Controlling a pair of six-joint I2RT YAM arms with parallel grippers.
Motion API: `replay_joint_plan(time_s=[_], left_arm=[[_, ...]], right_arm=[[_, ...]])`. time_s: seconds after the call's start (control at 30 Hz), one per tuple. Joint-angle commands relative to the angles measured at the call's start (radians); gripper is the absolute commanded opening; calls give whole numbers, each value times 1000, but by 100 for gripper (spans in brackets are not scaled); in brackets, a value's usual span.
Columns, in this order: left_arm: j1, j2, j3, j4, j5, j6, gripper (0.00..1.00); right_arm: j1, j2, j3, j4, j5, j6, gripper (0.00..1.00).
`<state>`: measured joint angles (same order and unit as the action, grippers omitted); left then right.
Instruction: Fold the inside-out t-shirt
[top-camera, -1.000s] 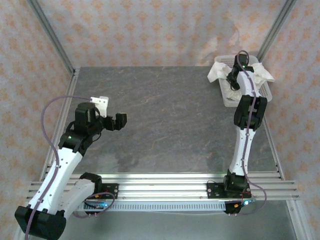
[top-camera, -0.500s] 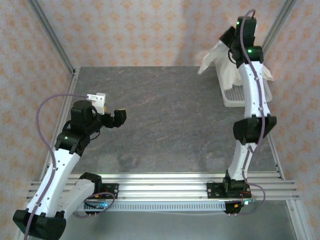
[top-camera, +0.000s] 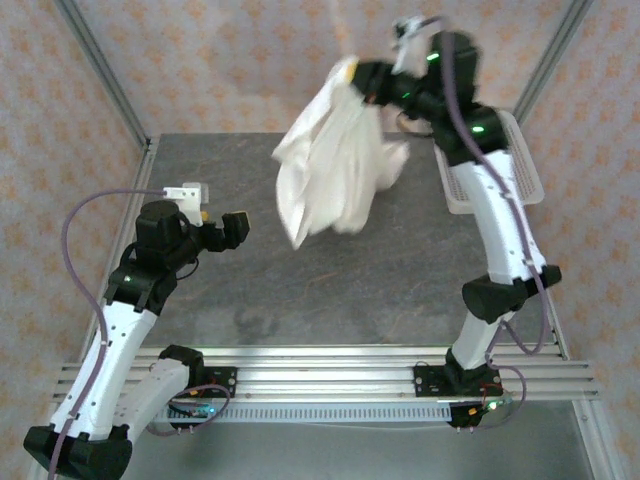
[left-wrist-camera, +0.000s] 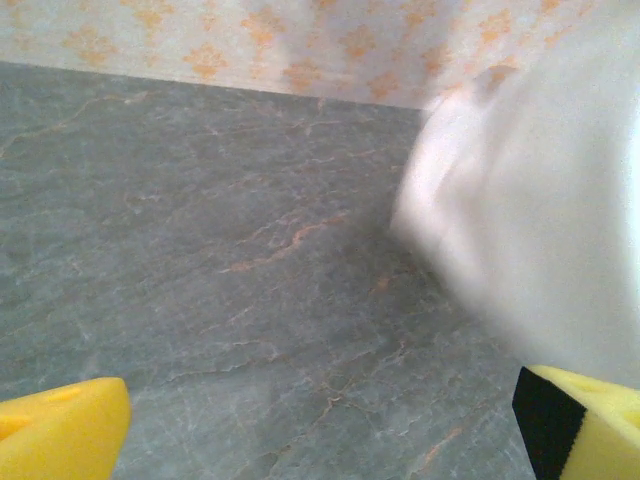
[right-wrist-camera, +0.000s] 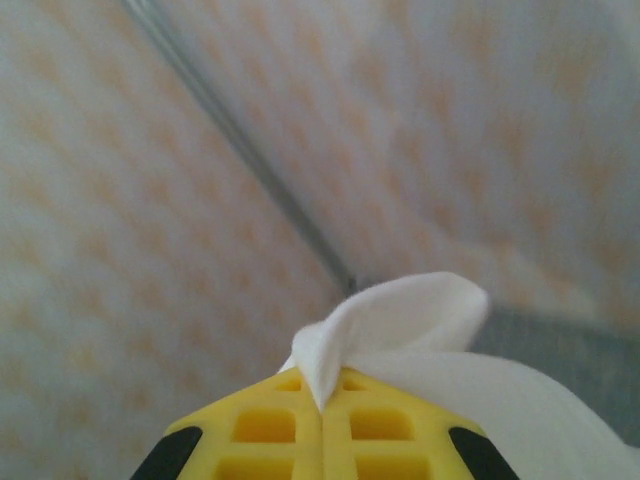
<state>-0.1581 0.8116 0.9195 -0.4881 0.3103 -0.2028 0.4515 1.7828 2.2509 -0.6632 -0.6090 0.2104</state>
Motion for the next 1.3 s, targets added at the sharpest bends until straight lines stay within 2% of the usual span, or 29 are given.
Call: replay_joint_plan(time_s=[0.0,0.03,0.1,0.13,0.2,0.27,0.33,0.4,0.47,0.53,0.63,0.77,0.93,1.13,1.27], left_arm=[[-6,10,23,-71,-77,-15,100],[-6,13,20,-85,-92,-18,100],[-5,21,18,-109,-117,-29,100],[-4,26,16,-116,-128,-39,100],[-4,47,17,-124,-162,-92,100],[-4,91,22,-113,-171,-154,100],[-4,170,48,-104,-130,-197,100],[-4,275,98,-116,-74,-219,100],[-4,380,141,-123,-52,-250,97],[-4,456,158,-87,-49,-264,93],[-11,566,200,-2,-29,-241,91],[-73,789,403,19,47,-147,91],[-173,1125,767,-28,7,-60,89],[-222,1484,1147,-47,23,19,83],[-227,1669,1359,-117,22,8,83]], right_arm=[[98,76,-259,-204,-150,-143,25],[130,93,-317,-249,-211,-175,35],[180,142,-376,-397,-353,-291,41],[189,144,-420,-420,-387,-301,43],[174,76,-564,-292,-375,-219,47],[120,-31,-703,-79,-295,-80,51],[41,-100,-801,93,-192,64,57],[-24,-116,-844,184,17,190,60],[-54,-53,-787,134,245,206,60],[-62,44,-682,53,392,188,61],[-62,156,-594,15,474,218,61],[-62,134,-708,124,429,305,61],[-60,-64,-990,229,437,372,61],[-54,-350,-1263,206,428,427,61],[-50,-484,-1334,141,446,440,61]])
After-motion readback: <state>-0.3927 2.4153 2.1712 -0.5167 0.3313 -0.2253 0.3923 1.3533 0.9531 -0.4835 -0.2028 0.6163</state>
